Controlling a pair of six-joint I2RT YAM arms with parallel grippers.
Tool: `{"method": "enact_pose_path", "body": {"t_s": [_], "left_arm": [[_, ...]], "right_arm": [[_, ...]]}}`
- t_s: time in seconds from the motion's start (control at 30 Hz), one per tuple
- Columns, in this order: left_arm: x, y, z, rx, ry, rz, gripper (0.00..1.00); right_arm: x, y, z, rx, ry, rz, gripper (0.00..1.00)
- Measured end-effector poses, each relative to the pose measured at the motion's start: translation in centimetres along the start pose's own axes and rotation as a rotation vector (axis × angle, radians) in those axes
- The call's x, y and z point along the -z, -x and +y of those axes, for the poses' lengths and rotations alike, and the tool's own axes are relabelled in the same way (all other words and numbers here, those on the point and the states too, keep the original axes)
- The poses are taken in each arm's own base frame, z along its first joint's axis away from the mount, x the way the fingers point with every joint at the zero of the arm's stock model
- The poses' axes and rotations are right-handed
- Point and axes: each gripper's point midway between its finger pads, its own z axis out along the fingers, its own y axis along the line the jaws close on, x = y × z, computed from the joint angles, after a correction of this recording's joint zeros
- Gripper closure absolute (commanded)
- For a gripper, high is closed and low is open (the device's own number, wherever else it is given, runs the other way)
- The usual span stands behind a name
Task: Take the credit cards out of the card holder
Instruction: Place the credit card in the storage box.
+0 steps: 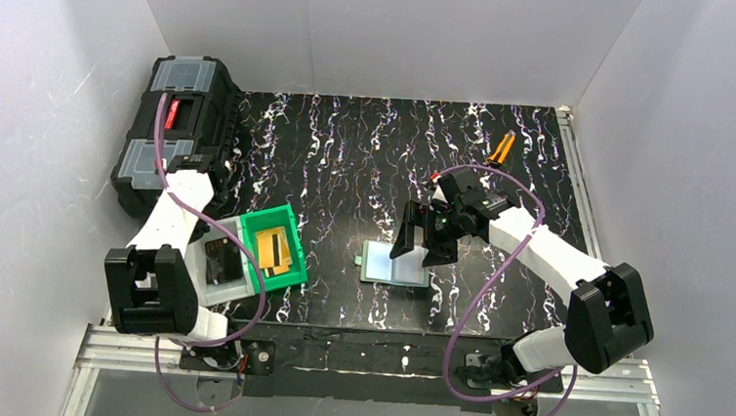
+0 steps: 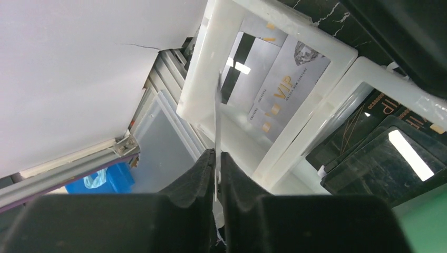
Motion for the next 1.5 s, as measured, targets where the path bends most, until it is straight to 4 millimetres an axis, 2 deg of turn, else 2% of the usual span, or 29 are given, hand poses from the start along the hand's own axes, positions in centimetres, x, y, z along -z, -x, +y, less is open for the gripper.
{"method": "enact_pose_path", "body": {"t_s": [0.07,0.17,0.4,0.53,0.7,0.83,0.93,1.03,1.07,1.1,1.2,1.4,1.5], "left_arm": [[-0.1,0.2,0.0,0.007,0.008,-0.001,0.53],[-0.1,0.2,-0.1,0.017,0.003,0.001,0.34],[0.2,-0.1,-0.3,0.030,-0.030,0.013,0.32],[1.0,-0.6,-0.2,0.050,-0.091,0.023,0.32],[3.7,0.0,-0.2,0.132,-0.254,-0.036,0.32],[7.2,0.1,-1.0,0.148,-0.419,-0.123,0.32],[9.8,-0.2,-2.8,0.096,-0.539,-0.170,0.32],[12.9,-1.0,-5.6,0.015,-0.671,-0.201,0.32],[13.0,-1.0,-5.8,0.011,-0.677,-0.201,0.32],[14.6,-1.6,-7.4,-0.036,-0.736,-0.208,0.32],[17.3,-2.4,-10.1,-0.114,-0.818,-0.218,0.32],[21.6,-4.7,-16.2,-0.274,-0.942,-0.203,0.32],[23.9,-6.7,-19.7,-0.363,-1.005,-0.178,0.33]], "right_arm": [[0.0,0.0,0.0,0.000,0.000,0.000,0.02],[0.0,0.0,0.0,0.003,0.000,0.000,0.02],[0.0,0.0,0.0,0.008,0.000,0.000,0.02],[0.0,0.0,0.0,0.012,0.001,-0.002,0.02],[0.0,0.0,-0.1,0.012,-0.003,-0.005,0.02],[0.0,0.3,-0.5,0.010,-0.025,-0.020,0.02],[-0.1,0.6,-0.9,0.000,-0.049,-0.037,0.02],[-0.2,0.8,-1.4,-0.017,-0.077,-0.052,0.02],[-0.3,0.8,-1.6,-0.023,-0.085,-0.057,0.01],[-0.3,0.9,-1.8,-0.032,-0.095,-0.061,0.02],[-0.5,0.9,-2.5,-0.058,-0.126,-0.074,0.02],[-0.7,1.2,-3.4,-0.108,-0.174,-0.103,0.02],[-0.8,1.4,-3.8,-0.135,-0.184,-0.116,0.02]]}}
